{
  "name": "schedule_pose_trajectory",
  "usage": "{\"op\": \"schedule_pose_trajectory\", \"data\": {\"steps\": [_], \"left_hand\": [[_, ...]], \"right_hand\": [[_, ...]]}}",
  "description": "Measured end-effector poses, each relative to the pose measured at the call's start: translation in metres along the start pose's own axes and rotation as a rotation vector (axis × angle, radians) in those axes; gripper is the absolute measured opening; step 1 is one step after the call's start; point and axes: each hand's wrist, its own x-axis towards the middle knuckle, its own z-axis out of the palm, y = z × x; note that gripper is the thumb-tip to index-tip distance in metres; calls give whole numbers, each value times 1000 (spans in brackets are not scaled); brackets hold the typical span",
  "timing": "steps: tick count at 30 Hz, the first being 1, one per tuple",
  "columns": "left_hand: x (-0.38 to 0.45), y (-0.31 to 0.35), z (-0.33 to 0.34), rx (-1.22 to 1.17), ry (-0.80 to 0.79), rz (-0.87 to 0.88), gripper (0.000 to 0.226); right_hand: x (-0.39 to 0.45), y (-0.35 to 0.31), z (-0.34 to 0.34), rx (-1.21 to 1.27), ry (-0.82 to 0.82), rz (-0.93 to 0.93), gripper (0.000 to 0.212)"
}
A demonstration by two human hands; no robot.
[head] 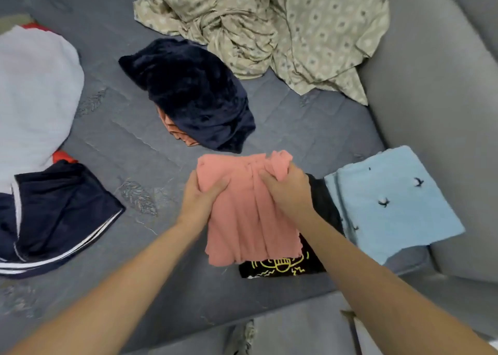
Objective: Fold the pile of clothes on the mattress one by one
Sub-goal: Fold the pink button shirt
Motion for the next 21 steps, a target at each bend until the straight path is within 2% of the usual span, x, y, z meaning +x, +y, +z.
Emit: {"op": "schedule_pose_trajectory", "data": {"steps": [3,6,8,9,10,11,13,15,18,21], "left_hand": [[-8,-17,63,-17,-41,-39,55],[-10,-50,109,119,4,-93,48],[-10,-72,127,401,48,-140,57],[-13,-80,130,571,70,-129,66],[-18,-86,131,718,98,-64,74],[-25,-89,130,834,121,60,76],[-43,-91,132,953,44,390,69],[-55,-100,142,996,-133,578,63],[-49,-130,156,1149,-265,580,62],[-32,-157,157,1318,-292,558,63]], "right_hand": [[4,44,-46,-55,63,-23,37],[12,91,-58,-104,81,5,36],[17,124,-51,-155,44,14,49],[19,140,-45,-247,38,-23,68],[19,154,-40,-362,62,-75,82],[20,164,-36,-450,123,-144,85],[15,174,-29,-487,224,-316,71],[5,177,-16,-478,197,-520,59],[-3,191,8,-539,-19,-703,55],[17,218,15,-658,-88,-737,58]]}}
